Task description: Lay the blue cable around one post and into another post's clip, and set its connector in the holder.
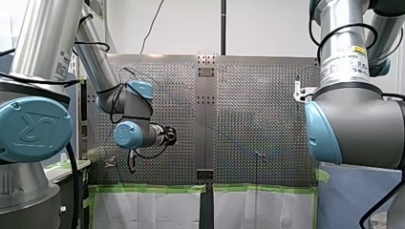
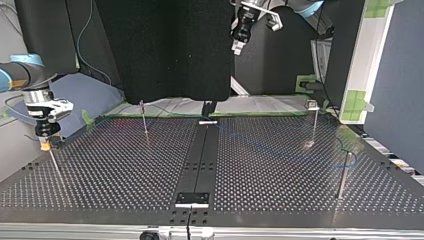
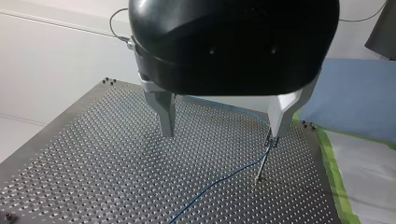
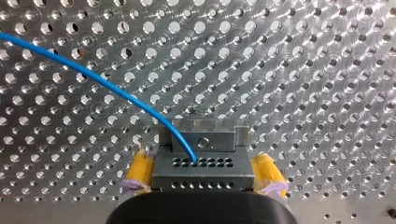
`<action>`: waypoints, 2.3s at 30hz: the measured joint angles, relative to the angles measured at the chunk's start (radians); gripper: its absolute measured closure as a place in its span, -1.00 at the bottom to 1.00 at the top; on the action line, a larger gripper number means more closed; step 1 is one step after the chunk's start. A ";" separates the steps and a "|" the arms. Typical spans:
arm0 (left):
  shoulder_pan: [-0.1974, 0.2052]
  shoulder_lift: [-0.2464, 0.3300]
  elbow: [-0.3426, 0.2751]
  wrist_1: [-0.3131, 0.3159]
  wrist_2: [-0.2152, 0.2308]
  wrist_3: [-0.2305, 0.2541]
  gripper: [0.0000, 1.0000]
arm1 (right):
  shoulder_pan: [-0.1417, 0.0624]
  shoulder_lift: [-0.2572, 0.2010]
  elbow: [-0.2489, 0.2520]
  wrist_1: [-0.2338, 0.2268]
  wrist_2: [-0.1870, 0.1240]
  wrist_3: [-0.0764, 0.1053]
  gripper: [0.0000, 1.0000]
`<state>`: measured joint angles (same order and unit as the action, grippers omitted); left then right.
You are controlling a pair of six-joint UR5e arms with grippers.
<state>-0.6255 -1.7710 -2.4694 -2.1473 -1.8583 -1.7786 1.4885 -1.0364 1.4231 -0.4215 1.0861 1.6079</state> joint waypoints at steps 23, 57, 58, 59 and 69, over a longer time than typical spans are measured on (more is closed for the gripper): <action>0.000 0.000 0.000 -0.002 0.000 0.001 -1.00 | 0.007 0.000 0.000 -0.002 0.000 0.000 -1.00; 0.000 -0.001 0.000 -0.002 0.000 0.001 -1.00 | 0.007 0.000 0.000 0.004 0.035 0.000 -1.00; 0.000 -0.001 0.000 -0.002 0.000 0.001 -1.00 | 0.007 0.000 0.000 0.004 0.036 0.000 -1.00; 0.000 -0.001 0.000 -0.002 0.000 0.001 -1.00 | 0.007 0.000 0.000 0.005 0.037 0.000 -1.00; 0.000 0.000 0.000 -0.002 0.000 0.001 -1.00 | 0.005 0.000 0.000 0.005 0.045 0.000 -1.00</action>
<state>-0.6251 -1.7714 -2.4696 -2.1493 -1.8584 -1.7778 1.4937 -1.0364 1.4230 -0.4164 1.1312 1.6079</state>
